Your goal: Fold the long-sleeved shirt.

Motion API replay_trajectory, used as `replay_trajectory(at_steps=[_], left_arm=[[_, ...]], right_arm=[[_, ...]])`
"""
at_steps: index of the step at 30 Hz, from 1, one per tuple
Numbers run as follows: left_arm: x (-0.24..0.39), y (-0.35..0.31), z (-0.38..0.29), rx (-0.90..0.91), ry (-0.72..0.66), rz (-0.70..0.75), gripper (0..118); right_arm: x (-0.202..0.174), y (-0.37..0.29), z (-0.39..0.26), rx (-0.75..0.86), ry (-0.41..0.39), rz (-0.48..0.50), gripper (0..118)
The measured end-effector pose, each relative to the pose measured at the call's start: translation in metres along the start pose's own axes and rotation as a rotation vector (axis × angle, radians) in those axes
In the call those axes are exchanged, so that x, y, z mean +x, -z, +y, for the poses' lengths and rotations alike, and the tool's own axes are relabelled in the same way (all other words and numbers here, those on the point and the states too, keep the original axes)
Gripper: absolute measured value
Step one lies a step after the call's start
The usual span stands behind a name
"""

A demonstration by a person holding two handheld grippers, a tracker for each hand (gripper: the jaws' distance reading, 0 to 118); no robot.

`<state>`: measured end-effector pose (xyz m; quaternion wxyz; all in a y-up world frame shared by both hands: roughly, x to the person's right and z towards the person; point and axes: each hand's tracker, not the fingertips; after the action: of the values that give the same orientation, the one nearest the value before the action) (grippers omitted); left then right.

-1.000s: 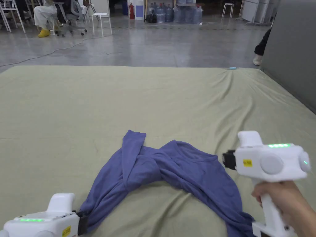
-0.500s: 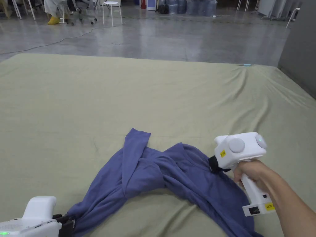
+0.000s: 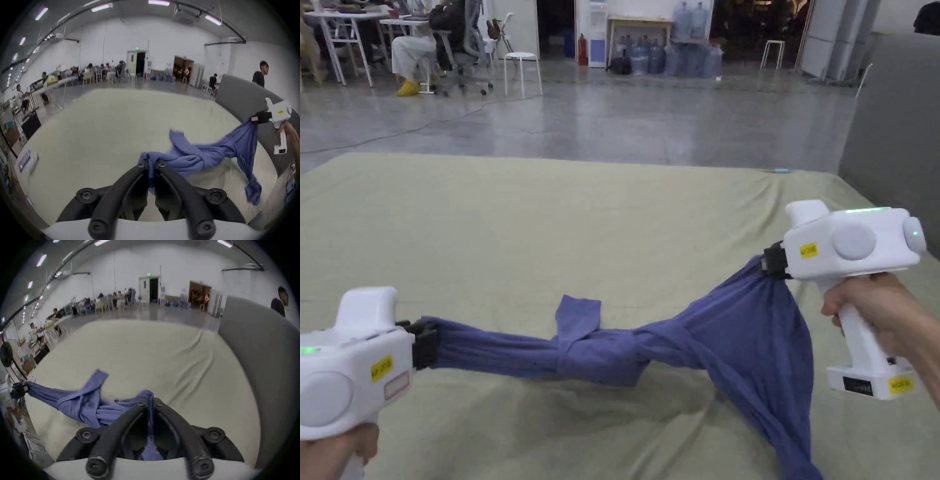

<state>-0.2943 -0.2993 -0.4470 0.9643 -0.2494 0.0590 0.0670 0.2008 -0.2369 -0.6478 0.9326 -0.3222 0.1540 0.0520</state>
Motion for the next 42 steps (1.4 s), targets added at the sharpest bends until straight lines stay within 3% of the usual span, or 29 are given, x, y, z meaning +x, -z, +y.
replay_trajectory(at_steps=[10,15,19,26,36,42], left_arm=[[0.035,-0.021,0.207,0.253,-0.001,-0.048,0],[0.053,-0.027,0.296,0.282,-0.031,-0.055,0],[0.069,-0.028,0.326,0.305,0.034,-0.027,0],[0.074,0.013,0.284,0.221,0.054,-0.055,0],[0.059,0.141,0.111,-0.150,0.022,-0.053,0],[0.035,0.122,0.055,-0.172,-0.006,-0.081,0]], right_arm=[[0.020,-0.138,0.148,0.281,0.009,-0.178,1],[0.027,-0.170,0.216,0.353,0.044,-0.238,1],[0.034,-0.180,0.241,0.368,0.070,-0.250,1],[0.044,-0.129,0.204,0.305,0.107,-0.228,1],[0.050,0.030,0.044,0.030,0.180,-0.137,1],[0.031,0.012,-0.029,0.014,0.206,-0.099,1]])
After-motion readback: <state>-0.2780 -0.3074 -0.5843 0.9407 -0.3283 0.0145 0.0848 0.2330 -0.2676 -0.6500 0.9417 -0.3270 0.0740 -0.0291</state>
